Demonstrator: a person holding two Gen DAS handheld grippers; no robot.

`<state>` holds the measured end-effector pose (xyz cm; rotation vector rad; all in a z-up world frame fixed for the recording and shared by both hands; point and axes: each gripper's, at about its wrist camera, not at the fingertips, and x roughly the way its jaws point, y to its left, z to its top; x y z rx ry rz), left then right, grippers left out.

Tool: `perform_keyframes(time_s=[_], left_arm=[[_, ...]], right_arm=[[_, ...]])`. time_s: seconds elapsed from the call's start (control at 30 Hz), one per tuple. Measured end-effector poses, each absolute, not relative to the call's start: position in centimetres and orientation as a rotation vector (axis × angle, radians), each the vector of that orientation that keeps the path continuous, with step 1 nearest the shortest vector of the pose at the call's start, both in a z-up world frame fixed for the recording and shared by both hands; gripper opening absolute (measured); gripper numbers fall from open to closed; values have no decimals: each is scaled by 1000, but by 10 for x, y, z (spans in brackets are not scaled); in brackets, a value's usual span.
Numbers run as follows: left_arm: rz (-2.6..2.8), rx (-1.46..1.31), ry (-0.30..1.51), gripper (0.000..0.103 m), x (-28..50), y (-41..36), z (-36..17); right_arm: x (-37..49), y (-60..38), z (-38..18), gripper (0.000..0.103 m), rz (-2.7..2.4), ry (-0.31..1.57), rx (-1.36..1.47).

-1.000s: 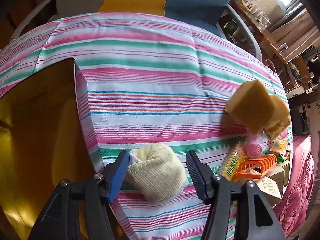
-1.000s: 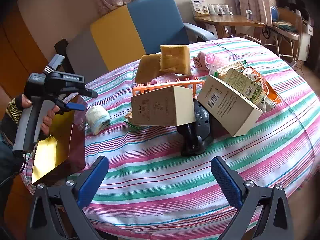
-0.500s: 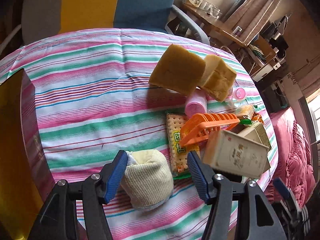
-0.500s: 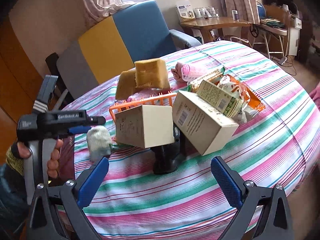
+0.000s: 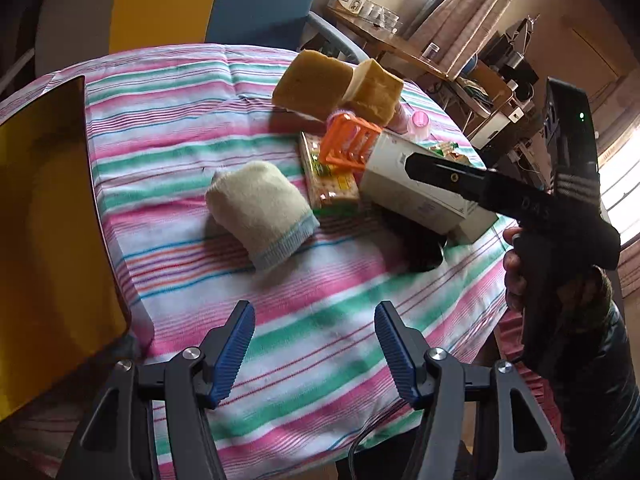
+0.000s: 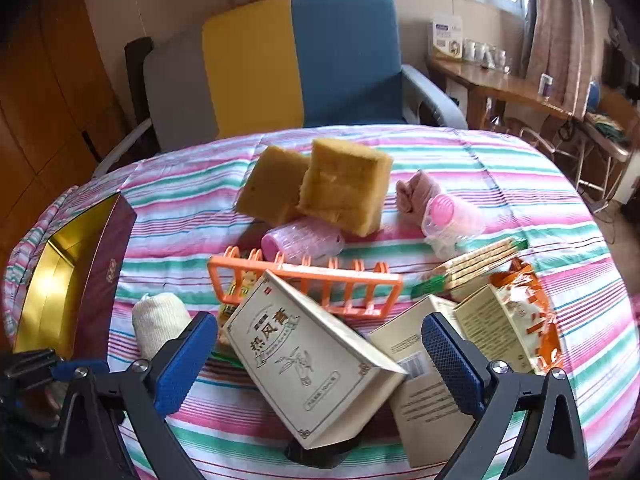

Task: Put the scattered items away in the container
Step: 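Grasp the white medicine box with the right gripper while the left gripper holds the sock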

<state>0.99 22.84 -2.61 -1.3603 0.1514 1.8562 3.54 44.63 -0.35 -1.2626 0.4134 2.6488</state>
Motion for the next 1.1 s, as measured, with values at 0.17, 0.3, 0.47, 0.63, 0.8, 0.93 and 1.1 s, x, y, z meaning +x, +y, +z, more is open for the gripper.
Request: perform_keyframes(time_s=[0.17,0.3,0.47,0.63,0.8,0.93,1.1], left_arm=[[1852,-1383,153,64,20,220,-35],[1849,-1406,148,64,24,214,-41],[1846,-1436,142,64,29,207,-48],[1862,-1444,175,64,33,209,-53],[1864,-1437,140,65,32,206,-56],[1817,-1430,34,75,27,199,-59],[1765,-1406,-65,84,24,192,-62]], right_arm=[[55,420,-14,103,2728,498,-1385],[80,396,-26,103,2743,540,-1473],[101,391,-21,103,2685,496,-1379],[91,399,-2,103,2613,429,-1247],[67,402,2,103,2521,371,-1201],[50,401,-4,103,2433,319,-1186],[37,402,-17,87,2366,251,-1219]])
